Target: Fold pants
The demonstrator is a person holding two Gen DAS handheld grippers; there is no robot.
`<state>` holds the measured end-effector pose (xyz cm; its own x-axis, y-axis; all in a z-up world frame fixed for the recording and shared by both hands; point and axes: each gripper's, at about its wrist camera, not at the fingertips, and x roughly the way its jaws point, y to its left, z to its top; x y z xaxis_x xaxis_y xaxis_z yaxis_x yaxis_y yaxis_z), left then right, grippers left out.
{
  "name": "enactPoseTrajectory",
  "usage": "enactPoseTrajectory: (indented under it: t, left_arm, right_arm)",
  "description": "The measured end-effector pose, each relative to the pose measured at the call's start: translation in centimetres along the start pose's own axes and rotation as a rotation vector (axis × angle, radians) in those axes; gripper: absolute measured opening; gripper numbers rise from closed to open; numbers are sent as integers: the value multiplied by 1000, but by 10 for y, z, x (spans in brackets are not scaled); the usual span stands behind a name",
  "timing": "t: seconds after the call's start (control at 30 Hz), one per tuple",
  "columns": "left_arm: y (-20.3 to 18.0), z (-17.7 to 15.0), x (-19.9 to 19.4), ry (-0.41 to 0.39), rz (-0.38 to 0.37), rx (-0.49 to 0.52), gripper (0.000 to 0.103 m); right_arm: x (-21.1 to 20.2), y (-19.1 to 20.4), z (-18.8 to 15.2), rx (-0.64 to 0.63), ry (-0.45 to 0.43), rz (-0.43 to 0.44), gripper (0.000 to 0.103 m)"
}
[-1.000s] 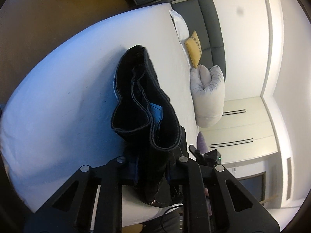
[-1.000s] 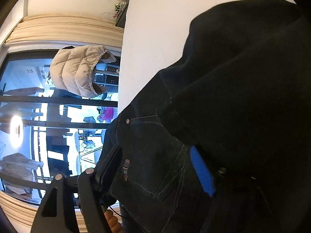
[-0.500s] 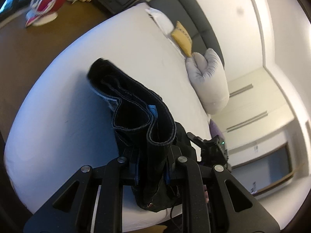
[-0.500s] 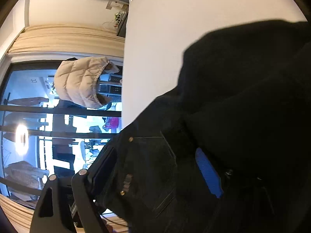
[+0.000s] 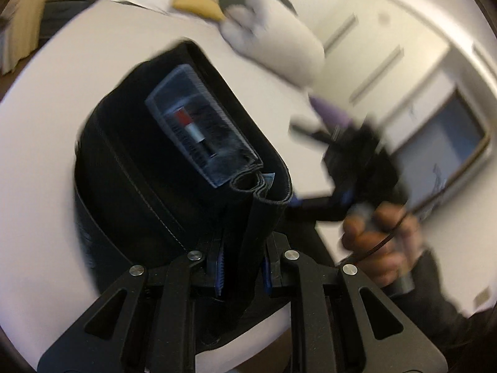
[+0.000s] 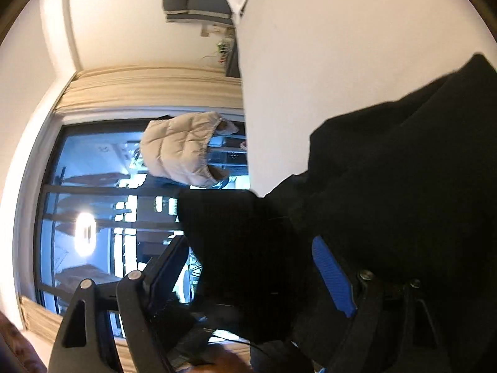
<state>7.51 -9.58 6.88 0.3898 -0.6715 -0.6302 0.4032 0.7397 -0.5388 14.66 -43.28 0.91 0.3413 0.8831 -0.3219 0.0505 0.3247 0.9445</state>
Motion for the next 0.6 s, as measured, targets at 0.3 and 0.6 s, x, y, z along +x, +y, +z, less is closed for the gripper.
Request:
enactPoseTrajectory:
  t: [0.3,0.6]
  left_arm:
    - [-48,-3,50,65,89,156,16]
    - [-92,-31,59,92,144,281,16]
  right_arm:
    - [8,-4,-7,-57,105,-113,87]
    - [26,4,-8,-136,153,-270,24]
